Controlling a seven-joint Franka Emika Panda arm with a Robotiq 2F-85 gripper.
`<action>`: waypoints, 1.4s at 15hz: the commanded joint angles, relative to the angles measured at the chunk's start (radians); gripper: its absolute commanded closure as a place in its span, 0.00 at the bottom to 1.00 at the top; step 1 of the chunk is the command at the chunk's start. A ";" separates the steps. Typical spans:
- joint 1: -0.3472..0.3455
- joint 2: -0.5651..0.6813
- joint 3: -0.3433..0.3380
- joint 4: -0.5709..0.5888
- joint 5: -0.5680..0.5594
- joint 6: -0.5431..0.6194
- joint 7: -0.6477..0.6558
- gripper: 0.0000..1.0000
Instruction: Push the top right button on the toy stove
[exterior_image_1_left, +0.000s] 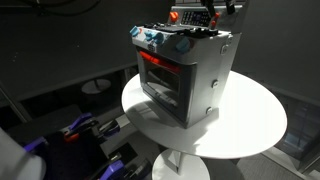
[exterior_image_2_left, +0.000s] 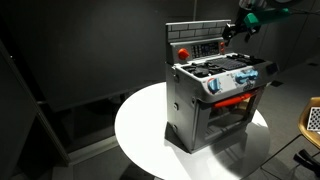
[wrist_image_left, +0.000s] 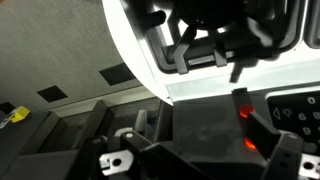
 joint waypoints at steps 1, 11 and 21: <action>0.006 0.036 -0.004 0.047 -0.015 0.014 0.017 0.00; 0.009 0.046 -0.009 0.062 0.009 0.007 -0.014 0.00; -0.003 -0.086 0.032 0.002 0.287 -0.215 -0.307 0.00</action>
